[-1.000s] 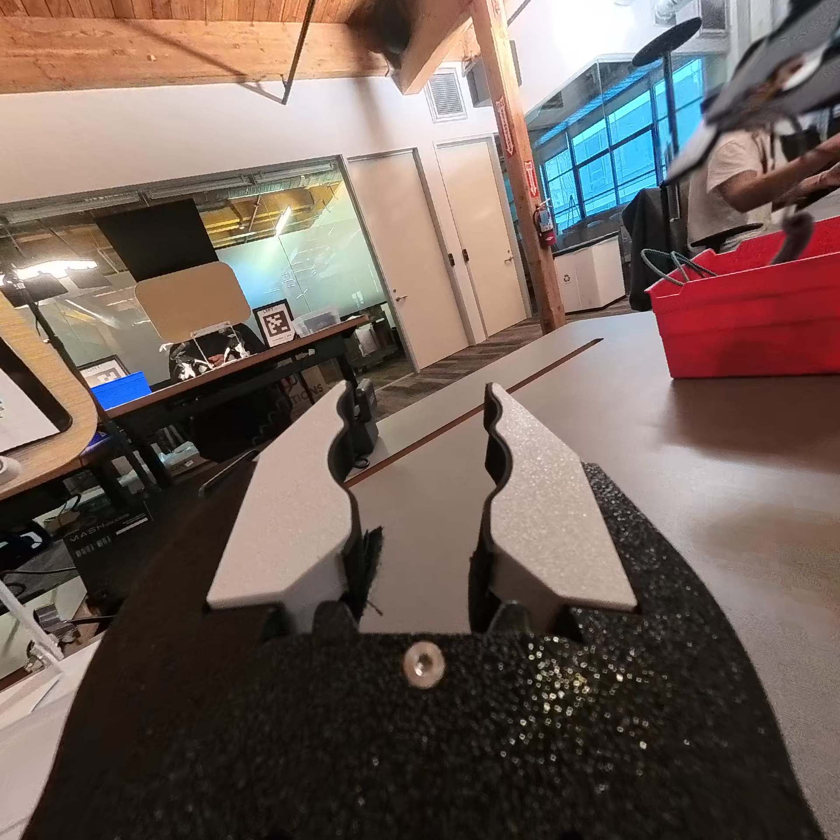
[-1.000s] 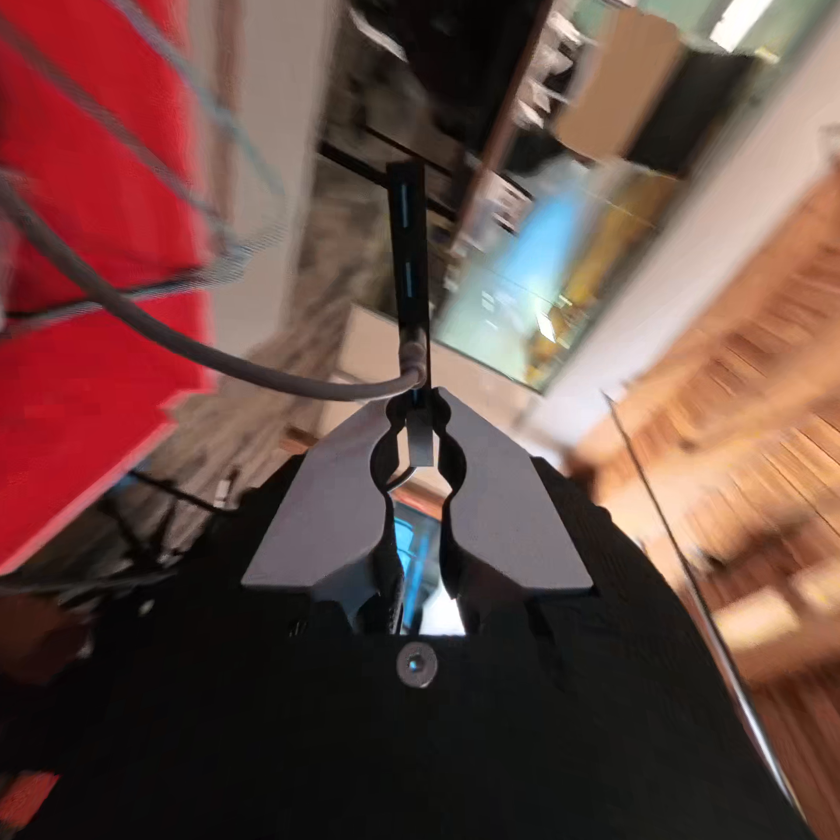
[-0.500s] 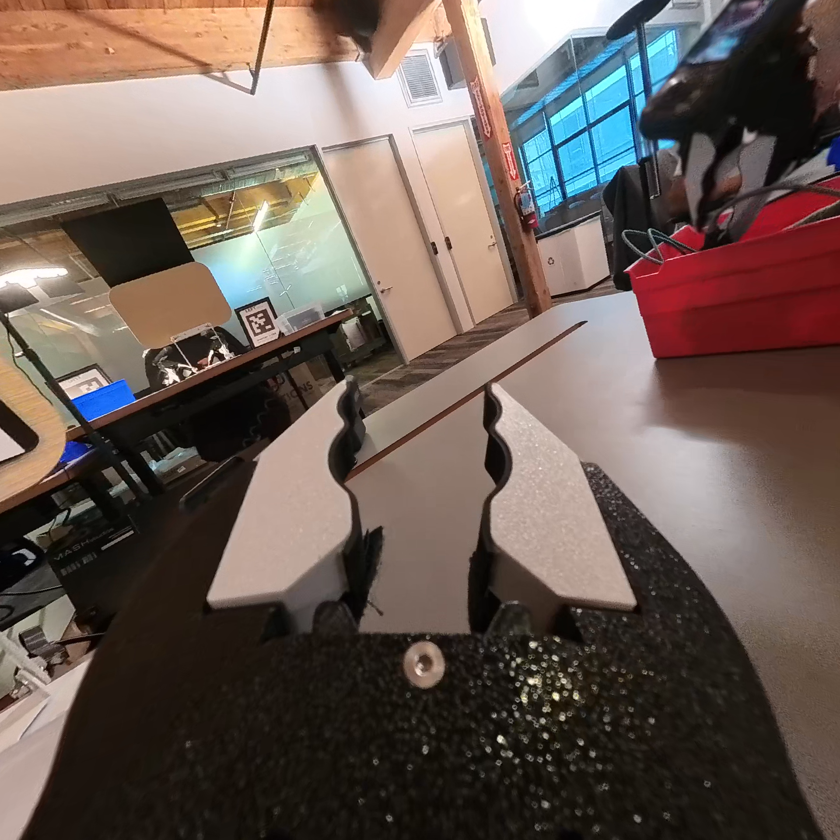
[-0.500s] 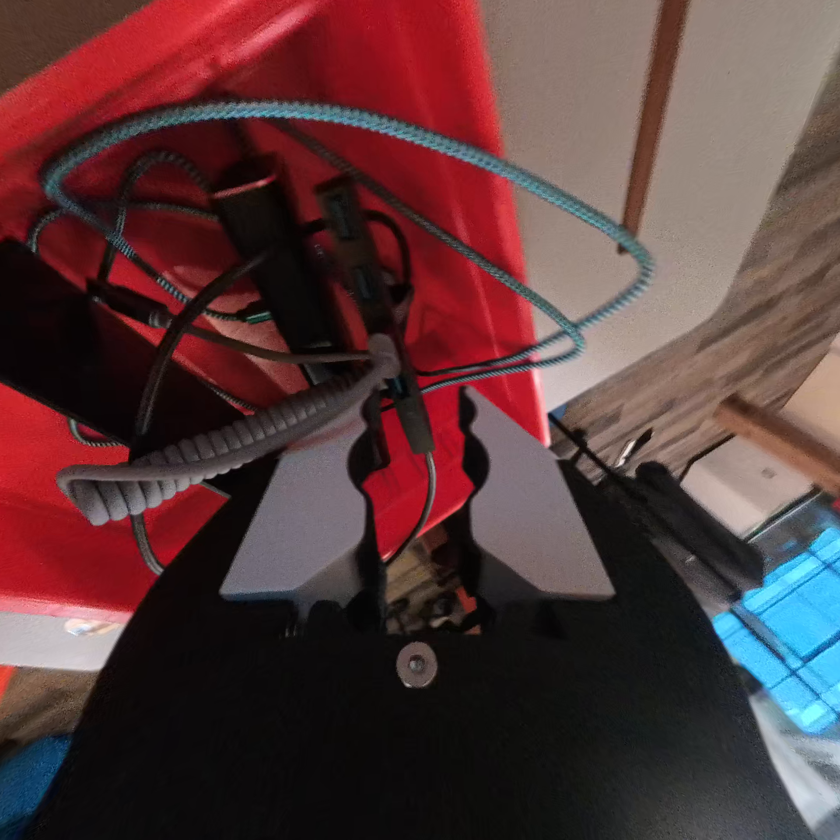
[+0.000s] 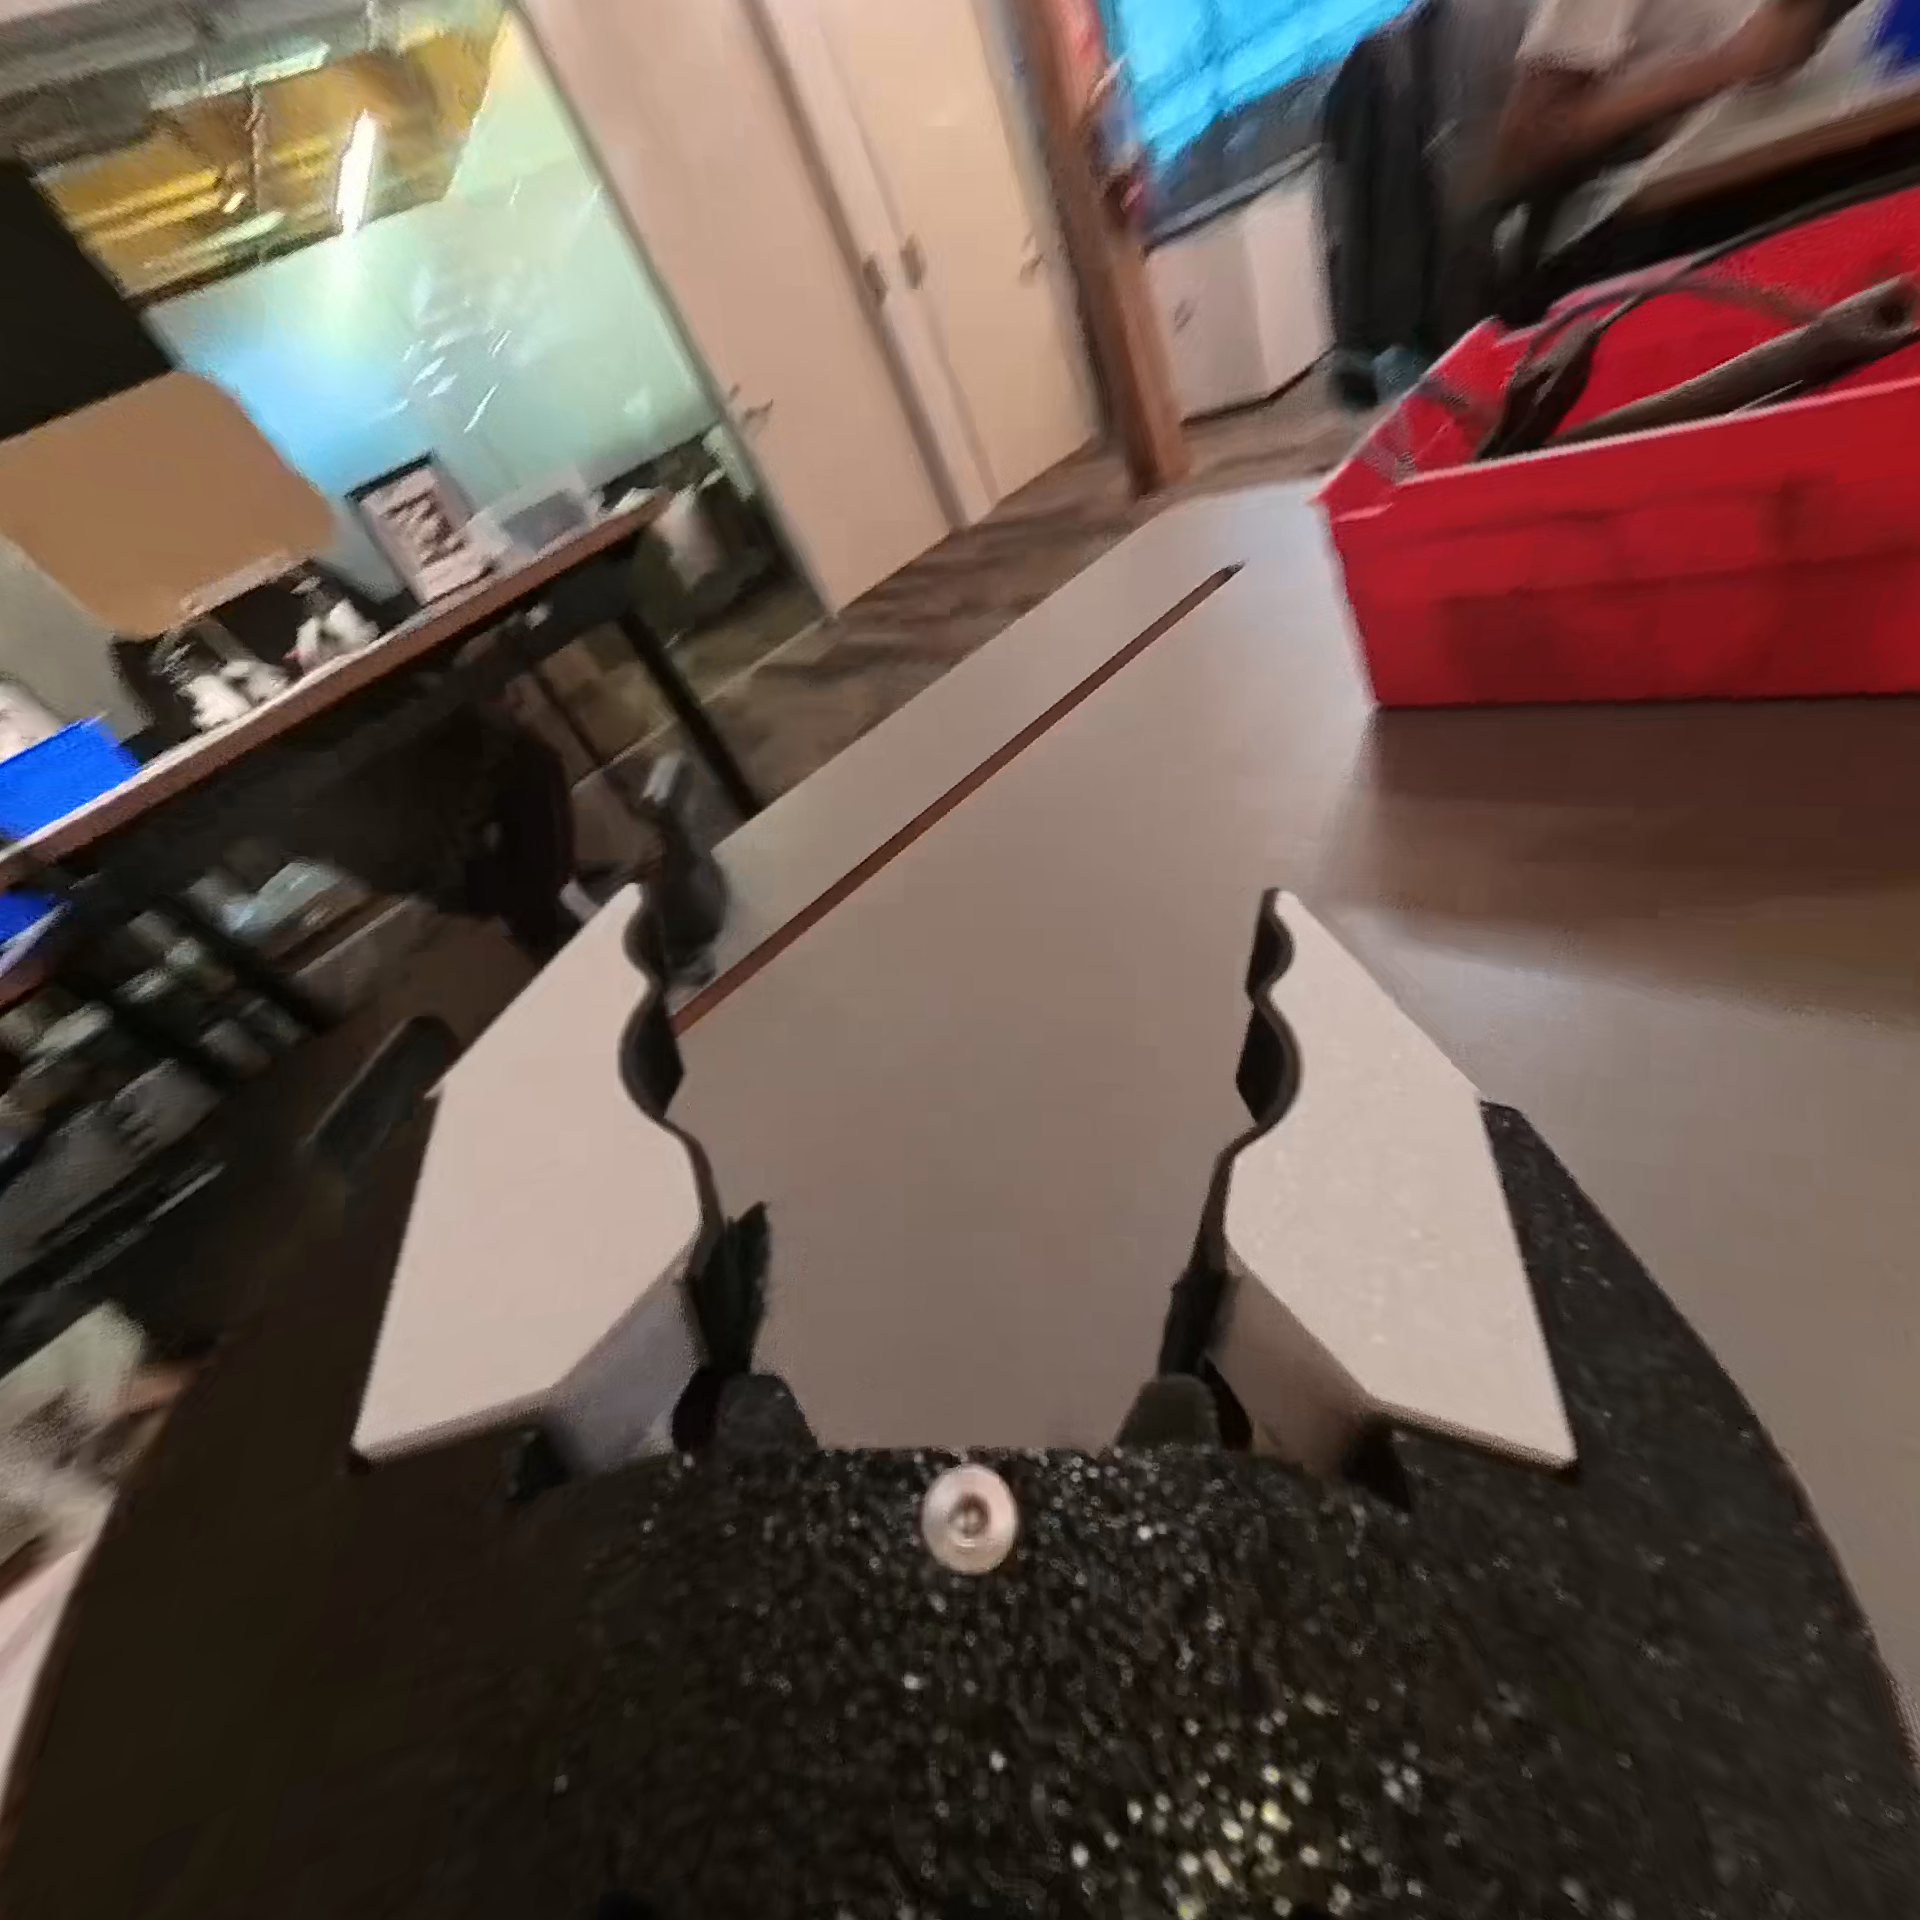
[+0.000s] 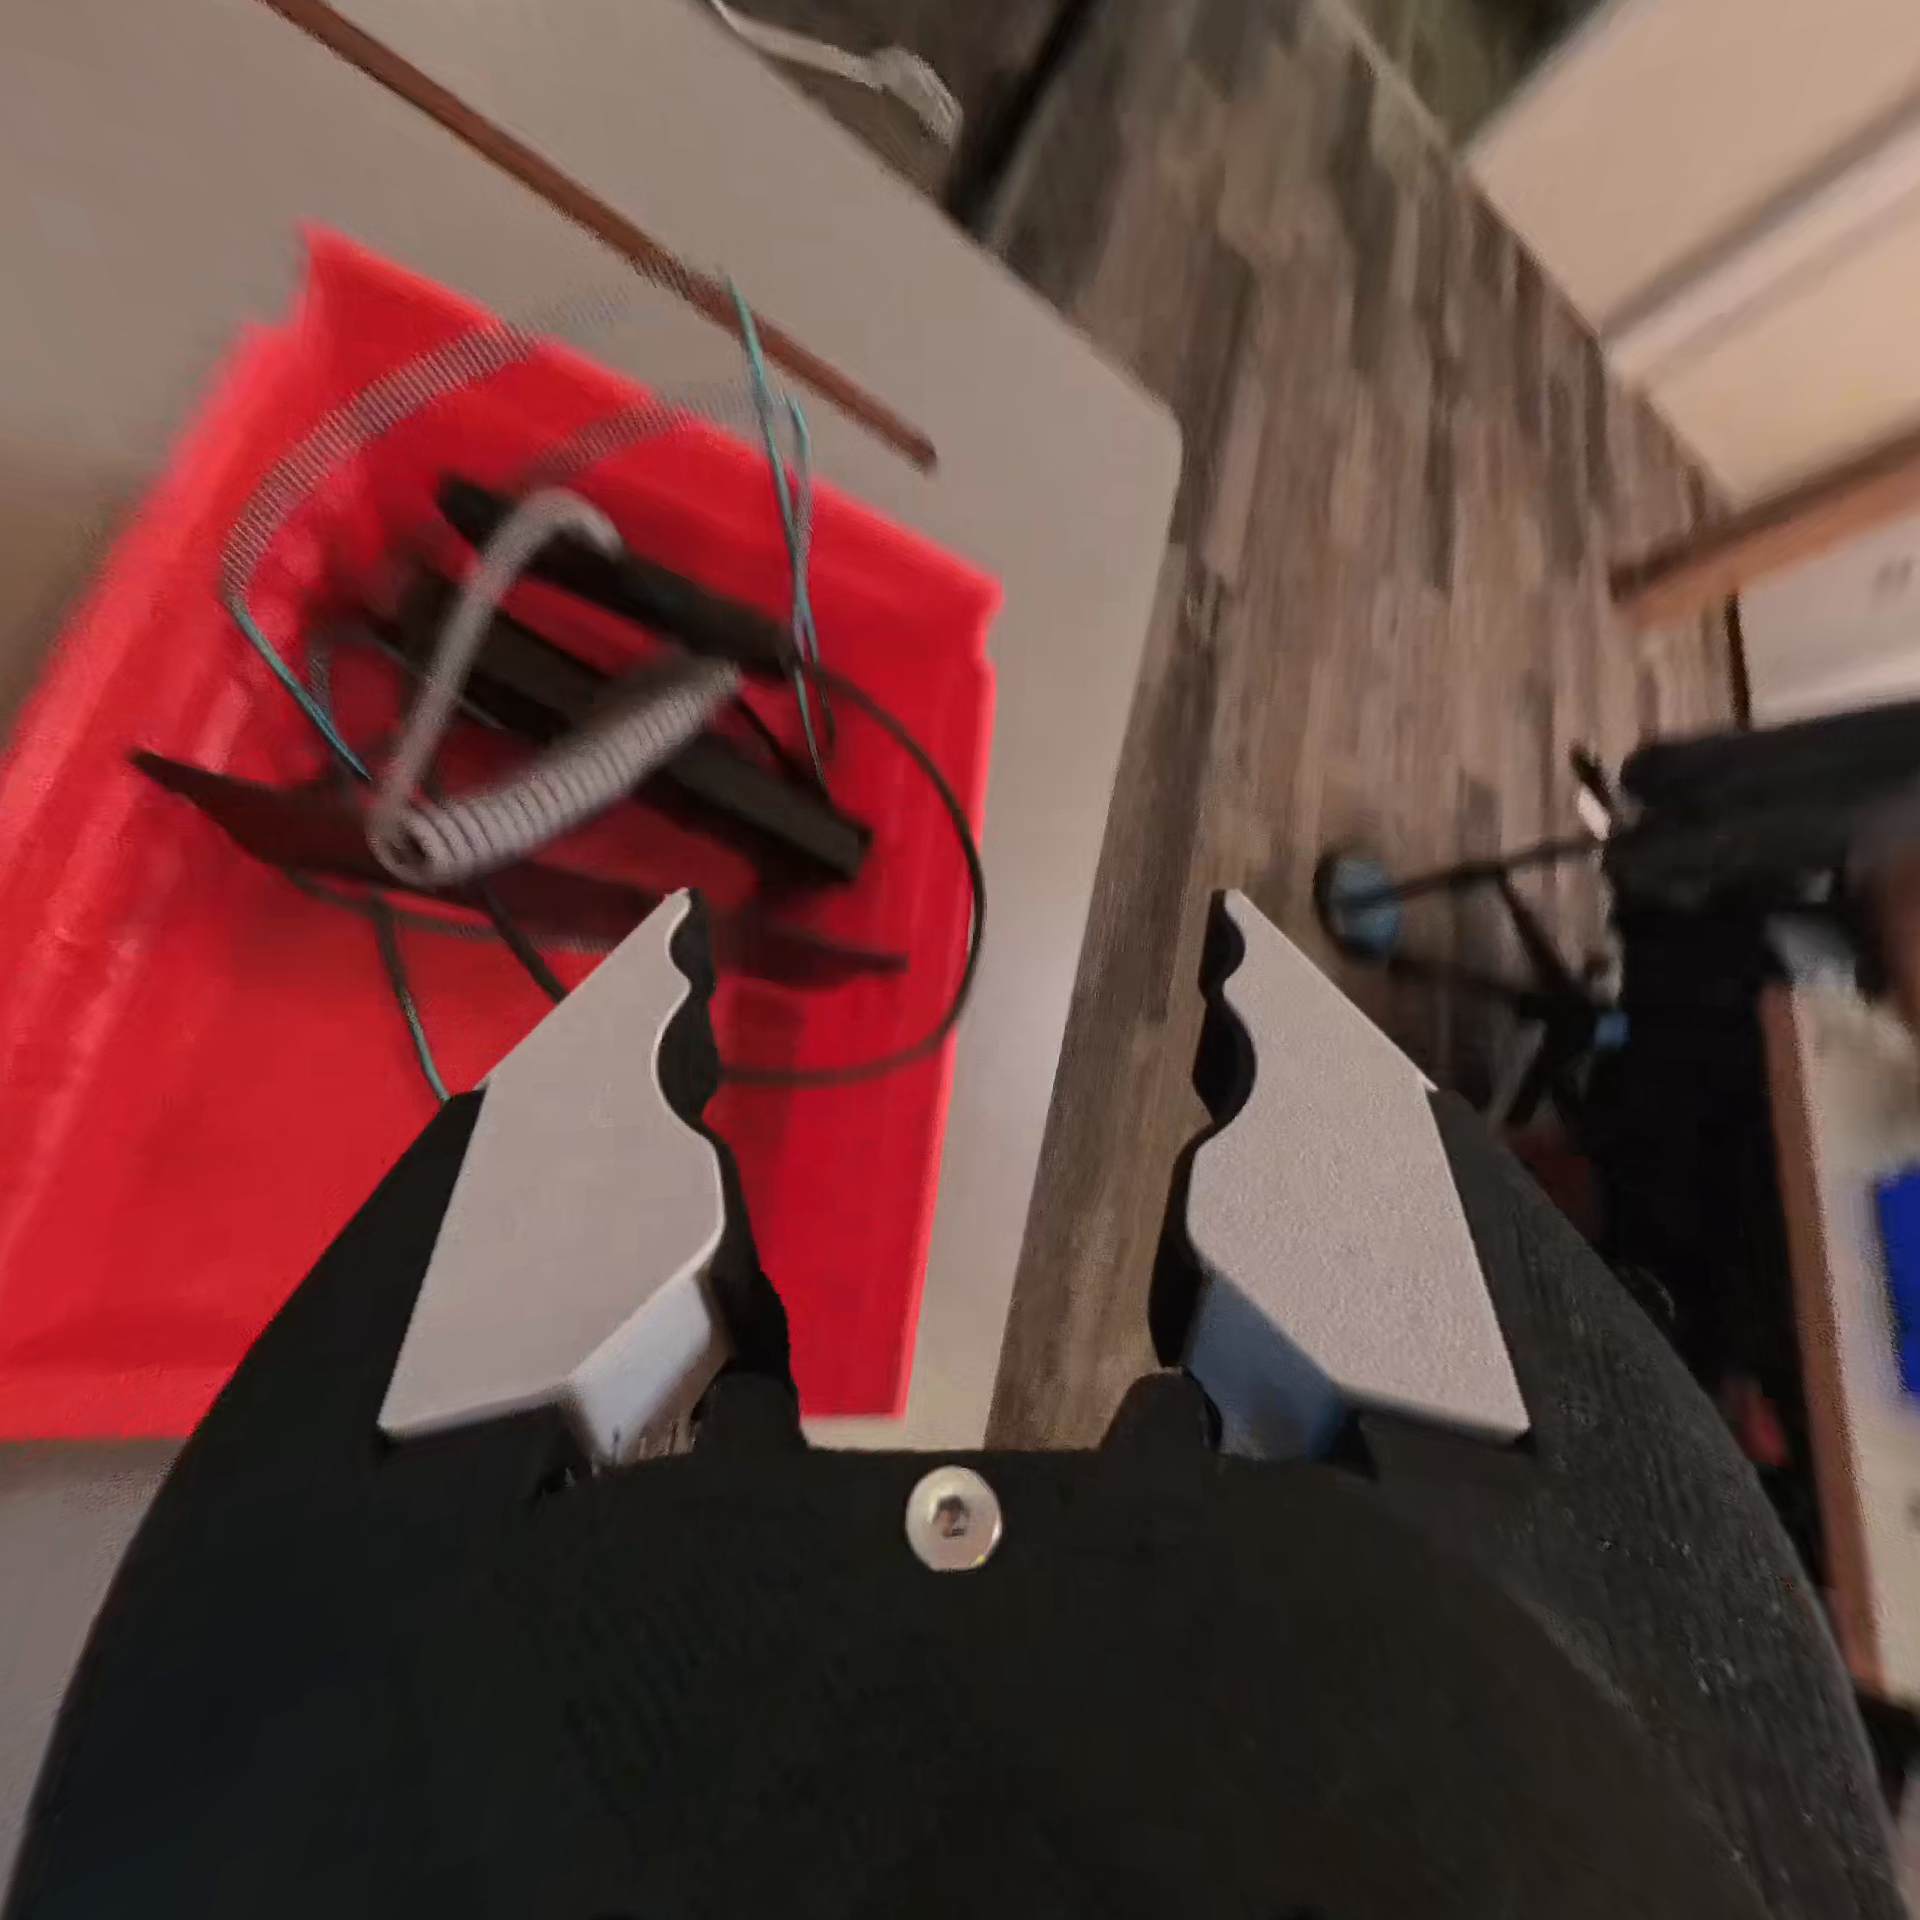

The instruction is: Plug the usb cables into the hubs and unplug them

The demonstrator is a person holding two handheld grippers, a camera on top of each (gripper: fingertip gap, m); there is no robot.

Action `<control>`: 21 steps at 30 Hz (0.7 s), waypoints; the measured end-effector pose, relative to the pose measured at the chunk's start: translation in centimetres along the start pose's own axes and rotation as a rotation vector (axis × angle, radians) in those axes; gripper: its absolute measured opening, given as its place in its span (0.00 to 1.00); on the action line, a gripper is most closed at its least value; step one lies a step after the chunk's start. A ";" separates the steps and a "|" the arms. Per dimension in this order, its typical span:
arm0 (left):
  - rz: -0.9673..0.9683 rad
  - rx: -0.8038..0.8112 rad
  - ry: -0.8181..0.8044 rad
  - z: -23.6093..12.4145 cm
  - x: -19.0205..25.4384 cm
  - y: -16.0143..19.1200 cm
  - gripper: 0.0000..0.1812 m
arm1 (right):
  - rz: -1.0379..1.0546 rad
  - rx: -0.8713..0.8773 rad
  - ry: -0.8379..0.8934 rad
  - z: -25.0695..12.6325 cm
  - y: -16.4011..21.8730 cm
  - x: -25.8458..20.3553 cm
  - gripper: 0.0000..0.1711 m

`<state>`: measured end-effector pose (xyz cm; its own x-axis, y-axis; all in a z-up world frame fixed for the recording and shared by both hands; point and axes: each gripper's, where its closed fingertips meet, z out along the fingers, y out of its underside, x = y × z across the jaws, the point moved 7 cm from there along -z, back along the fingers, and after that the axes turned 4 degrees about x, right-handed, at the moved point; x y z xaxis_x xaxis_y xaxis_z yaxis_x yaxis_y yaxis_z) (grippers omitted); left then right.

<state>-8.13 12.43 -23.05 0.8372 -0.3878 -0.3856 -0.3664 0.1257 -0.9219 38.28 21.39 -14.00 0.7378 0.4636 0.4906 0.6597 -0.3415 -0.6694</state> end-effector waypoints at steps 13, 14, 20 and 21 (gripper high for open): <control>-0.248 -0.883 -0.409 -18.7 -0.9 4.6 0.74 | 0.276 -0.347 -0.305 3.9 13.8 -2.6 0.27; -0.276 -0.973 -0.393 -20.1 -0.6 5.6 0.69 | 0.255 -0.368 -0.302 4.2 13.9 -2.6 0.21; -0.118 -1.272 -0.436 -25.0 -0.2 7.0 0.27 | 0.220 -0.375 -0.390 4.6 14.1 -2.4 0.04; -0.114 -1.289 -0.426 -25.4 -0.3 7.0 0.21 | 0.197 -0.360 -0.397 4.6 14.1 -2.6 0.04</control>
<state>-21.25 -9.81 -28.42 0.8614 0.0000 -0.5079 -0.2068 -0.9134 -0.3507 45.01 19.19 -27.26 0.7876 0.6107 0.0821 0.5733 -0.6774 -0.4609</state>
